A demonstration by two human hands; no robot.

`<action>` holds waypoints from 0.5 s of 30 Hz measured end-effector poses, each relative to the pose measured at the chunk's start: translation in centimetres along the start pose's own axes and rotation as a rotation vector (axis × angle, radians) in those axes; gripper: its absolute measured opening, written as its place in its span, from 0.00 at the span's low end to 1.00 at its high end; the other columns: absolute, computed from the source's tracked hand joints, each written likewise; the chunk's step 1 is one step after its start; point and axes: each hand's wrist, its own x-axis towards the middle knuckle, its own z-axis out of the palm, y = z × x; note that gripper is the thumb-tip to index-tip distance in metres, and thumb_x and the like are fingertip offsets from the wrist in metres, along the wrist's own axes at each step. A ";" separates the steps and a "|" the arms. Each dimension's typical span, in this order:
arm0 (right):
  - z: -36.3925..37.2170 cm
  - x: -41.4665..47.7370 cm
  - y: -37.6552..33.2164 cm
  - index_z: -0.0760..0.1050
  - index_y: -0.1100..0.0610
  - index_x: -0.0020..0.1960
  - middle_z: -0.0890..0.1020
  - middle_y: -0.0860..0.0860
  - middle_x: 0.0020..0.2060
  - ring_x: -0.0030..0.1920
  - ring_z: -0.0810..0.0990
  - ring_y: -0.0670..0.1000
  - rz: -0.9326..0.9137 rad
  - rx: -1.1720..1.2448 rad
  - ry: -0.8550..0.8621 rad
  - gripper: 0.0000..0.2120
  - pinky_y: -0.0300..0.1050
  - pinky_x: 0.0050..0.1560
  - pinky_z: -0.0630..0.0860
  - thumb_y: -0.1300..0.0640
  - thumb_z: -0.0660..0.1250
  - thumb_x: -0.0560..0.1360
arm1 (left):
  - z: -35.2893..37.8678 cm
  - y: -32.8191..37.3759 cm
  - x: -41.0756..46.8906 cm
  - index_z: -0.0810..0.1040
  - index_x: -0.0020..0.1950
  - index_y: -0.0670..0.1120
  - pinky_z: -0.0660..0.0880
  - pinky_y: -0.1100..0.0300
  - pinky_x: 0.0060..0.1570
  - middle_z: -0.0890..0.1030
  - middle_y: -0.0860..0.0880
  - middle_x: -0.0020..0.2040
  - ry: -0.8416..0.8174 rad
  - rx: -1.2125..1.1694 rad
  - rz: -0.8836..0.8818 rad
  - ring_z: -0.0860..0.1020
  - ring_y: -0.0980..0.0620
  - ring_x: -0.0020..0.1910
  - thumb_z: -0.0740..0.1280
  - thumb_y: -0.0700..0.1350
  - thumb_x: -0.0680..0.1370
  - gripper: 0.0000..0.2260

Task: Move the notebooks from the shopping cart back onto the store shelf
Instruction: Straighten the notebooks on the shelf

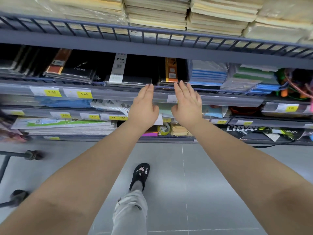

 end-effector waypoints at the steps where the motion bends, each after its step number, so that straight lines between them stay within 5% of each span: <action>1: -0.1 -0.5 -0.9 0.47 0.53 0.78 0.51 0.52 0.78 0.78 0.46 0.53 -0.033 -0.004 -0.038 0.34 0.54 0.75 0.44 0.58 0.59 0.76 | -0.6 -0.7 -1.0 0.53 0.78 0.46 0.64 0.50 0.69 0.54 0.47 0.79 0.003 0.041 -0.006 0.58 0.46 0.76 0.61 0.41 0.77 0.31; 10: 3.5 0.8 -7.6 0.39 0.56 0.78 0.43 0.53 0.78 0.77 0.41 0.53 -0.208 -0.114 -0.077 0.37 0.52 0.75 0.38 0.53 0.59 0.77 | -2.6 -6.9 -0.6 0.38 0.78 0.43 0.40 0.46 0.74 0.38 0.43 0.78 -0.048 0.494 -0.034 0.39 0.43 0.77 0.59 0.46 0.78 0.37; 13: 4.7 2.3 -8.4 0.38 0.57 0.77 0.42 0.53 0.78 0.77 0.40 0.53 -0.201 -0.157 -0.110 0.39 0.53 0.74 0.37 0.52 0.59 0.77 | -2.4 -8.4 0.4 0.36 0.77 0.43 0.40 0.43 0.74 0.38 0.43 0.78 -0.095 0.563 -0.044 0.39 0.43 0.77 0.61 0.50 0.77 0.40; 15: 5.4 2.9 -8.4 0.46 0.58 0.78 0.50 0.55 0.78 0.78 0.49 0.54 -0.190 -0.172 -0.058 0.41 0.55 0.74 0.45 0.53 0.65 0.72 | -2.3 -9.0 1.0 0.41 0.78 0.43 0.45 0.40 0.73 0.46 0.42 0.79 -0.074 0.562 -0.020 0.45 0.42 0.78 0.65 0.50 0.74 0.42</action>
